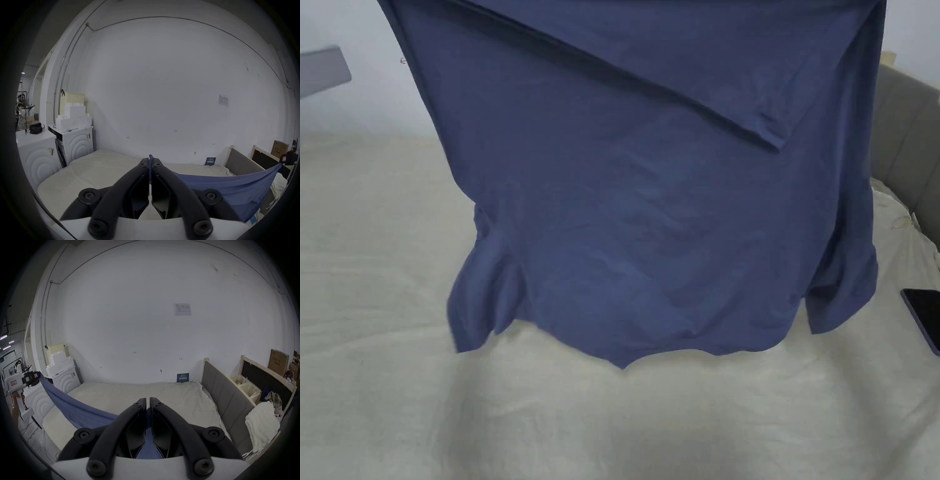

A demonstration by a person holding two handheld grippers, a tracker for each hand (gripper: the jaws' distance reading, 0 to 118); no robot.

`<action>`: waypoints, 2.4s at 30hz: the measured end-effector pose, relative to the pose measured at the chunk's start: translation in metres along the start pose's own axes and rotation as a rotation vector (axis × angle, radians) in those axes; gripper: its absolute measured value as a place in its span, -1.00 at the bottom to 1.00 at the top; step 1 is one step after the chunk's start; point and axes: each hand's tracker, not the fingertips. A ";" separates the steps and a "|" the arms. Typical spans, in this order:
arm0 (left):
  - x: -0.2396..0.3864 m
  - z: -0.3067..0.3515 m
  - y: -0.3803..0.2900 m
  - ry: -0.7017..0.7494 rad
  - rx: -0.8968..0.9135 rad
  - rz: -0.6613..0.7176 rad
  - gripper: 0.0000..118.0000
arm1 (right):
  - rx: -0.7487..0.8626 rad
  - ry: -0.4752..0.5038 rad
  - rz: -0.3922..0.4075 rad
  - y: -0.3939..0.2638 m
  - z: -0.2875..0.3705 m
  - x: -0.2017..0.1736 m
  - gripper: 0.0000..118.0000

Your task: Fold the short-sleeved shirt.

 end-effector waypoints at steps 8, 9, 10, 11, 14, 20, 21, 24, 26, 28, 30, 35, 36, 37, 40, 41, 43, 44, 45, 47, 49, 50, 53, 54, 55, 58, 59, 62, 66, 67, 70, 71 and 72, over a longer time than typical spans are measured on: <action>0.018 -0.057 0.034 0.115 0.000 -0.079 -1.00 | 0.011 -0.070 0.059 0.051 -0.050 -0.020 -0.93; 0.021 -0.066 0.037 0.122 0.002 -0.087 -1.00 | 0.010 -0.079 0.062 0.056 -0.059 -0.022 -0.93; 0.025 -0.075 0.041 0.131 0.007 -0.094 -1.00 | 0.010 -0.090 0.069 0.062 -0.069 -0.023 -0.93; 0.030 -0.086 0.045 0.147 0.009 -0.109 -1.00 | 0.010 -0.105 0.078 0.068 -0.079 -0.025 -0.93; 0.045 -0.119 0.054 0.191 0.032 -0.149 -1.00 | 0.021 -0.142 0.103 0.085 -0.111 -0.026 -0.93; 0.073 -0.190 0.066 0.227 0.084 -0.139 -1.00 | 0.048 -0.215 0.125 0.120 -0.181 -0.023 -0.93; 0.076 -0.201 0.066 0.230 0.094 -0.136 -1.00 | 0.057 -0.220 0.123 0.125 -0.192 -0.022 -0.93; 0.087 -0.238 0.061 0.244 0.120 -0.149 -1.00 | 0.090 -0.244 0.100 0.137 -0.227 -0.017 -0.93; 0.093 -0.258 0.053 0.259 0.143 -0.186 -1.00 | 0.112 -0.254 0.082 0.139 -0.248 -0.012 -0.93; 0.099 -0.277 0.041 0.271 0.145 -0.202 -1.00 | 0.126 -0.252 0.068 0.137 -0.267 -0.008 -0.93; 0.105 -0.297 0.025 0.281 0.143 -0.212 -1.00 | 0.127 -0.256 0.073 0.128 -0.286 -0.003 -0.93; 0.114 -0.332 -0.029 0.254 0.084 -0.195 -1.00 | 0.067 -0.300 0.087 0.084 -0.327 0.012 -0.93; 0.116 -0.337 -0.042 0.244 0.059 -0.205 -1.00 | 0.047 -0.305 0.084 0.072 -0.334 0.016 -0.93; 0.118 -0.342 -0.059 0.236 0.025 -0.221 -1.00 | 0.019 -0.306 0.081 0.058 -0.341 0.021 -0.93; 0.121 -0.354 -0.110 0.218 -0.068 -0.246 -1.00 | -0.072 -0.317 0.074 0.011 -0.361 0.034 -0.93; 0.123 -0.356 -0.129 0.216 -0.106 -0.261 -1.00 | -0.100 -0.316 0.071 -0.006 -0.365 0.038 -0.93; 0.124 -0.357 -0.165 0.199 -0.178 -0.273 -1.00 | -0.158 -0.313 0.049 -0.040 -0.370 0.048 -0.93; 0.123 -0.354 -0.184 0.194 -0.213 -0.269 -1.00 | -0.187 -0.310 0.040 -0.060 -0.371 0.051 -0.93; 0.122 -0.351 -0.200 0.185 -0.247 -0.261 -1.00 | -0.220 -0.311 0.036 -0.078 -0.370 0.054 -0.93; 0.117 -0.338 -0.238 0.172 -0.333 -0.259 -1.00 | -0.304 -0.314 0.043 -0.118 -0.366 0.060 -0.93; 0.109 -0.320 -0.269 0.155 -0.412 -0.252 -1.00 | -0.362 -0.308 0.035 -0.157 -0.355 0.064 -0.93; 0.103 -0.308 -0.287 0.161 -0.434 -0.233 -1.00 | -0.390 -0.292 0.017 -0.177 -0.348 0.068 -0.93; 0.088 -0.273 -0.329 0.162 -0.535 -0.231 -1.00 | -0.463 -0.272 -0.045 -0.235 -0.325 0.074 -0.93; 0.081 -0.259 -0.342 0.152 -0.567 -0.237 -1.00 | -0.496 -0.263 -0.060 -0.253 -0.317 0.075 -0.93; 0.075 -0.247 -0.354 0.153 -0.564 -0.220 -1.00 | -0.513 -0.254 -0.070 -0.270 -0.309 0.075 -0.93; 0.057 -0.205 -0.388 0.160 -0.617 -0.175 -1.00 | -0.571 -0.249 -0.103 -0.321 -0.282 0.072 -0.93; 0.052 -0.192 -0.400 0.164 -0.662 -0.174 -1.00 | -0.608 -0.241 -0.117 -0.338 -0.272 0.071 -0.93; 0.035 -0.149 -0.427 0.146 -0.696 -0.153 -1.00 | -0.628 -0.238 -0.147 -0.373 -0.237 0.062 -0.93; 0.020 -0.092 -0.452 0.129 -0.734 -0.200 -1.00 | -0.643 -0.215 -0.154 -0.400 -0.191 0.055 -0.93; 0.015 -0.076 -0.456 0.122 -0.734 -0.201 -1.00 | -0.646 -0.202 -0.148 -0.404 -0.178 0.054 -0.93; -0.003 -0.037 -0.463 0.100 -0.745 -0.097 -1.00 | -0.649 -0.162 -0.105 -0.417 -0.141 0.051 -0.93; -0.010 -0.025 -0.465 0.099 -0.750 -0.056 -1.00 | -0.642 -0.152 -0.099 -0.422 -0.127 0.049 -0.93; -0.015 -0.015 -0.467 0.111 -0.770 -0.036 -1.00 | -0.649 -0.136 -0.091 -0.428 -0.116 0.050 -0.93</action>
